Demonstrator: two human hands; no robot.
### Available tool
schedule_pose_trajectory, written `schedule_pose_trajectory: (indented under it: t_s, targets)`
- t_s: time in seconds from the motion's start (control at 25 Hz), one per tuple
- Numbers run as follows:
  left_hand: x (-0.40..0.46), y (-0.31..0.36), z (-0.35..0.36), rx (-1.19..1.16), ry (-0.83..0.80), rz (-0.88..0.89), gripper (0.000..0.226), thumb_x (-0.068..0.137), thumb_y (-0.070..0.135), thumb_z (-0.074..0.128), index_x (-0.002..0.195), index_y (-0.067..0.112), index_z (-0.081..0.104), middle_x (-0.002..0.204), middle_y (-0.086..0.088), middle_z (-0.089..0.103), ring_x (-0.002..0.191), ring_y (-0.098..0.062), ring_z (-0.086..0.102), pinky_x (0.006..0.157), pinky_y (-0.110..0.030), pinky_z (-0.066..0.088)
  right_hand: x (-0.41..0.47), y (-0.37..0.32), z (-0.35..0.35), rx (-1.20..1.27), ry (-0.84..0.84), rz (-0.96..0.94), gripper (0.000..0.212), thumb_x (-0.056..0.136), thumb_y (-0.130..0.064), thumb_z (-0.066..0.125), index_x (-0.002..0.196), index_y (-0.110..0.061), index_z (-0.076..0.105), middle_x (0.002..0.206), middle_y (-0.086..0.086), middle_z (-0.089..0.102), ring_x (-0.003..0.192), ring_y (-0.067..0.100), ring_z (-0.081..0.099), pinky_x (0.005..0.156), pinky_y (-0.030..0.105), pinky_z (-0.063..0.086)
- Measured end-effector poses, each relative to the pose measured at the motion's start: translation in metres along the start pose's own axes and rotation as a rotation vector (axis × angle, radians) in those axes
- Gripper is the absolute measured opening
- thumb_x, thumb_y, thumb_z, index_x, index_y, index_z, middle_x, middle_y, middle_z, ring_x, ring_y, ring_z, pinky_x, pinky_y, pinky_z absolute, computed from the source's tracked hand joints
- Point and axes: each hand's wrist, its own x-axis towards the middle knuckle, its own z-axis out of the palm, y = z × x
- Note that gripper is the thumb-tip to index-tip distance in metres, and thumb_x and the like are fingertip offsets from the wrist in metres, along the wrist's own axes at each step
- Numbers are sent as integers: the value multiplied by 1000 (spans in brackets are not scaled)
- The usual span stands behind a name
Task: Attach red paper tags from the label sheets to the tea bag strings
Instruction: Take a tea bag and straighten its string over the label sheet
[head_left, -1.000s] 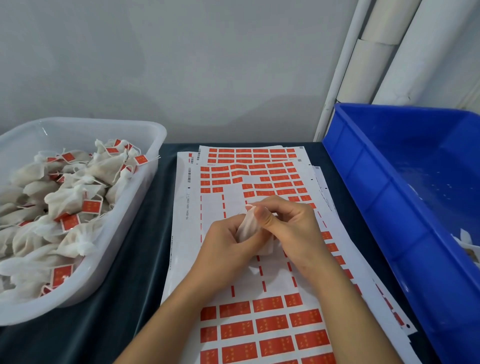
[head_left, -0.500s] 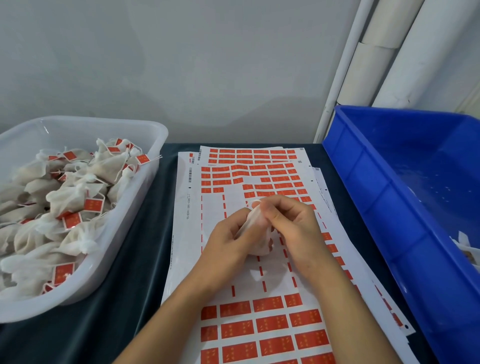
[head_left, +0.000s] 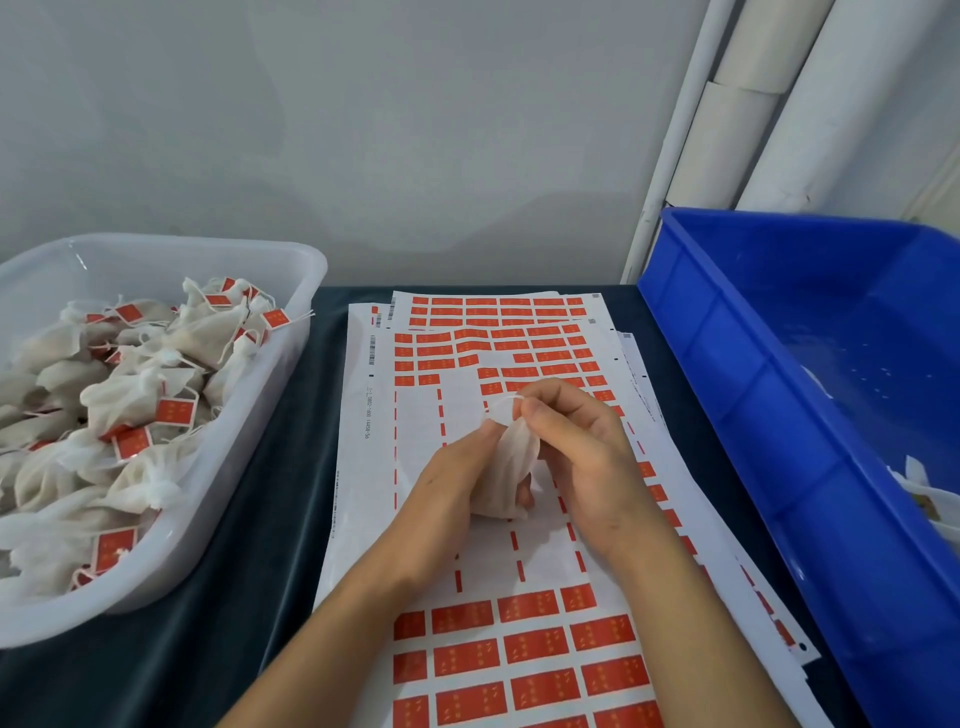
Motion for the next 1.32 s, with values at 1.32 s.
schedule_pose_trajectory:
  t_s: [1.32]
  targets:
    - [-5, -1, -13, -22, 40, 58, 33, 109, 42, 44, 101, 23, 71, 90, -1, 74, 87, -18, 73, 86, -29, 56, 2, 7, 2, -465, 228, -272, 12, 90, -55, 63, 92, -47, 72, 94, -30, 72, 99, -3, 67, 79, 15, 53]
